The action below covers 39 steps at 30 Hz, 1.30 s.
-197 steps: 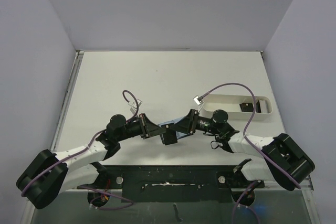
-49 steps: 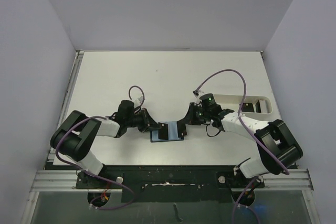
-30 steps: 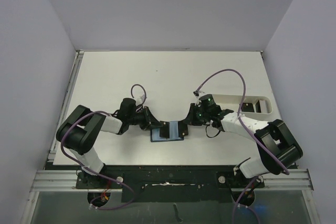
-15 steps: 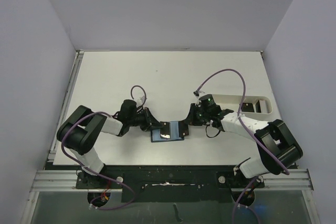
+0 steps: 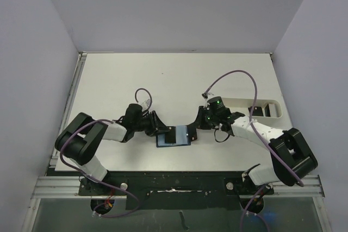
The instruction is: Put the credit cards into the card holder
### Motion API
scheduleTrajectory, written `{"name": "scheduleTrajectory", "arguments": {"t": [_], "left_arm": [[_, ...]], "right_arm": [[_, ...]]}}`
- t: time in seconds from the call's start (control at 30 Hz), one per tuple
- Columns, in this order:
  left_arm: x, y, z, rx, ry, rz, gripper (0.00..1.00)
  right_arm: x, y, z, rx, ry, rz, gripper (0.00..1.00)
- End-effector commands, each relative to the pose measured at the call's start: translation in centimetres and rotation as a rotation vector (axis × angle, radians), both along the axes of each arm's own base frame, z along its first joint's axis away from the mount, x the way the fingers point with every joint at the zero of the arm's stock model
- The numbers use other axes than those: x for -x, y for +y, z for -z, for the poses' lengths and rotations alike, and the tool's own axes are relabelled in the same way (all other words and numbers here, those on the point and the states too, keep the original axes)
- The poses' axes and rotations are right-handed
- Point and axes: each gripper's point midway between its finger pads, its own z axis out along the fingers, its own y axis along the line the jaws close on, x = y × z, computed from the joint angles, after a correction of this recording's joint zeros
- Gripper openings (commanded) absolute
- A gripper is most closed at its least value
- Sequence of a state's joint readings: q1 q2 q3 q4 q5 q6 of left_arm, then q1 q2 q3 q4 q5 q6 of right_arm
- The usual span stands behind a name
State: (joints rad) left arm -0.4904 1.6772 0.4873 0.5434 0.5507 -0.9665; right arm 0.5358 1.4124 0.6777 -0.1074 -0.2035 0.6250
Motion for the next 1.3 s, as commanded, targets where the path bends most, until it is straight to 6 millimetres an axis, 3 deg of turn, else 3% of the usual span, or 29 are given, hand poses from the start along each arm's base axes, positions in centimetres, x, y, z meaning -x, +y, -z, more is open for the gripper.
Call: {"name": "scheduleTrajectory", "arguments": {"t": [0.0, 0.37, 0.6, 0.8, 1.27], "left_arm": [[-0.8, 1.4, 0.5, -0.149, -0.041, -0.035, 0.32], [-0.3, 0.3, 0.2, -0.289, -0.066, -0.013, 0.35], [-0.2, 0.2, 1.0, -0.31, -0.028, -0.053, 0.23], [-0.2, 0.1, 1.4, -0.312, -0.001, -0.062, 0.0], [-0.9, 1.1, 0.9, -0.303, -0.004, -0.179, 0.0]], "right_arm": [[-0.6, -1.8, -1.8, 0.064, -0.051, 0.049, 0.0], [-0.1, -2.2, -0.6, 0.069, -0.027, 0.078, 0.0], [0.9, -1.7, 0.0, 0.046, -0.012, 0.079, 0.0], [1.5, -1.7, 0.3, 0.039, -0.01, 0.081, 0.0], [2.8, -1.0, 1.1, 0.011, 0.004, 0.092, 0.0]]}}
